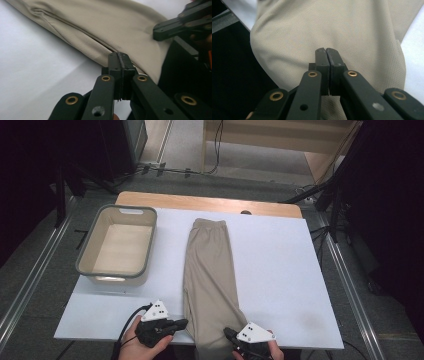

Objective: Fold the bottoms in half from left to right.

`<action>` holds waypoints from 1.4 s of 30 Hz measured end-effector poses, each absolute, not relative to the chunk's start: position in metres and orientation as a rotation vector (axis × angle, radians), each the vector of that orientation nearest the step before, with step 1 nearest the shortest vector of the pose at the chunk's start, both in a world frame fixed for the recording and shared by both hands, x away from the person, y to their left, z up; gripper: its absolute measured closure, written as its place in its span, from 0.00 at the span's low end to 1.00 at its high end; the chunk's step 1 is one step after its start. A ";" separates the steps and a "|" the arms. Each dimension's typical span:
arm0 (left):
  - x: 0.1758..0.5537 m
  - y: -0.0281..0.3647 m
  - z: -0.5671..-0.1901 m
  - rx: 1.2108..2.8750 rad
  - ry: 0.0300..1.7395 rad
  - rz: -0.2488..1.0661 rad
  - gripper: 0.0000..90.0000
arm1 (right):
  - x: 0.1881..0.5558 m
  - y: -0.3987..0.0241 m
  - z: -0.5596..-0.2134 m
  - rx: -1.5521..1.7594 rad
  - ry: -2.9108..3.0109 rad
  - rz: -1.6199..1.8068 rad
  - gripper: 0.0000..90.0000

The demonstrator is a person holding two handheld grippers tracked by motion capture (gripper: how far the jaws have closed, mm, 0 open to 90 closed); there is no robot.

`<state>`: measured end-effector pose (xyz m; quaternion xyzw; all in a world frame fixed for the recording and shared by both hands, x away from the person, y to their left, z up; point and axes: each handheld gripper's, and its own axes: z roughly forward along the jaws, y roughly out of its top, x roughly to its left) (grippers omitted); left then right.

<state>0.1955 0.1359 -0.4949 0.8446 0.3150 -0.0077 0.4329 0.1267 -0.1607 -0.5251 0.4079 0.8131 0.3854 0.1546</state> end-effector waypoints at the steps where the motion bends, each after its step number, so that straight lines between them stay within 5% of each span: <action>1: 0.198 0.141 -0.493 2.090 0.792 -0.029 1.00 | 0.127 -0.161 -0.525 1.168 2.333 1.104 0.97; 4: 0.203 0.149 -0.497 2.043 0.807 -0.070 1.00 | 0.128 -0.162 -0.525 1.183 2.336 1.118 0.97; 7: 0.198 0.146 -0.500 2.061 0.807 -0.014 0.72 | 0.129 -0.163 -0.525 1.188 2.340 1.128 0.97; 8: 0.195 0.143 -0.500 2.066 0.786 -0.008 0.70 | 0.129 -0.163 -0.525 1.188 2.340 1.128 0.97; 16: 0.177 0.117 -0.497 2.109 0.712 0.010 0.72 | 0.129 -0.166 -0.525 1.192 2.351 1.150 0.91; 24: 0.173 0.099 -0.508 2.186 0.802 0.112 0.60 | 0.125 -0.209 -0.510 1.263 2.201 1.169 0.76; 28: 0.172 0.095 -0.508 2.194 0.811 0.152 0.65 | 0.131 -0.224 -0.516 1.338 2.172 1.147 0.73; 36: 0.172 0.092 -0.509 2.194 0.792 0.148 0.98 | 0.135 -0.213 -0.525 1.328 2.252 1.088 0.71; 42: 0.177 0.098 -0.507 2.172 0.780 0.087 1.00 | 0.135 -0.214 -0.525 1.361 2.227 1.084 0.83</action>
